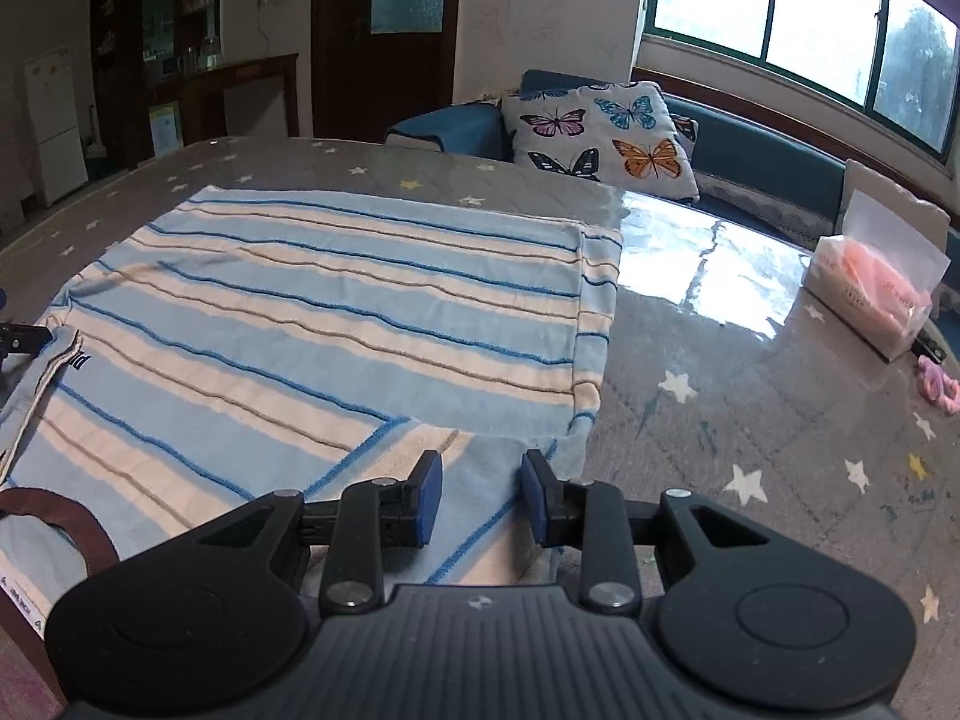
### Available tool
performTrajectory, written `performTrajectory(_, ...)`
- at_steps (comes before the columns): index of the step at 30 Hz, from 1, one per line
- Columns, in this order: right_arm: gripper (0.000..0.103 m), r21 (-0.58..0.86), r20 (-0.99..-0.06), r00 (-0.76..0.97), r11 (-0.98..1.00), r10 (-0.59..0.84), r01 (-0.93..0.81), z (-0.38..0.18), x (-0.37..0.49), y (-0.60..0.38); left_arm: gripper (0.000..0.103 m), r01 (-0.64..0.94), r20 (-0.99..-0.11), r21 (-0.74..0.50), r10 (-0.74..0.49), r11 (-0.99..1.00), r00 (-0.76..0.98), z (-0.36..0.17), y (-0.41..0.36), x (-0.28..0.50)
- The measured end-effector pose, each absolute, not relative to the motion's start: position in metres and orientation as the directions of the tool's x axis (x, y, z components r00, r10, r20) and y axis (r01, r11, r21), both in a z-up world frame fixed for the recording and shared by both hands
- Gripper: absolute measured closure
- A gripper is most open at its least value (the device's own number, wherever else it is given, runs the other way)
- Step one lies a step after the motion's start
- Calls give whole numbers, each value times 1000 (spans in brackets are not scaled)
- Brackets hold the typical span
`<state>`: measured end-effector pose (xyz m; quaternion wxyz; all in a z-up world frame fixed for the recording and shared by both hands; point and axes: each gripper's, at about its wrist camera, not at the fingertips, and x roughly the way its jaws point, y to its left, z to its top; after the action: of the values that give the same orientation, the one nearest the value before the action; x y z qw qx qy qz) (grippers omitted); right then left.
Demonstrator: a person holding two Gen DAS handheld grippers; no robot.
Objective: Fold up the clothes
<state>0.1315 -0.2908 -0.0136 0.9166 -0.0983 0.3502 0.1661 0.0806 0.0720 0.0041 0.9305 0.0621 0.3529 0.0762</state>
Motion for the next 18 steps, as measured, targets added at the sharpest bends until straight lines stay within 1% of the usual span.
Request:
performTrajectory(4,69,-60,-663,705,920,254,-388,-7,122,-291,0,-77,-648,181,178,980,741,6,71,77)
performTrajectory(8,66,-67,-678,686,906,265,-417,-8,107,-291,0,-34,-644,215,168,976,746,5,64,68)
performTrajectory(13,56,-104,-687,676,884,268,-456,-11,84,-289,0,26,-644,241,140,970,753,4,54,48)
performTrajectory(18,53,-117,-686,673,871,276,-477,-12,61,-289,0,59,-641,249,118,967,759,2,48,26)
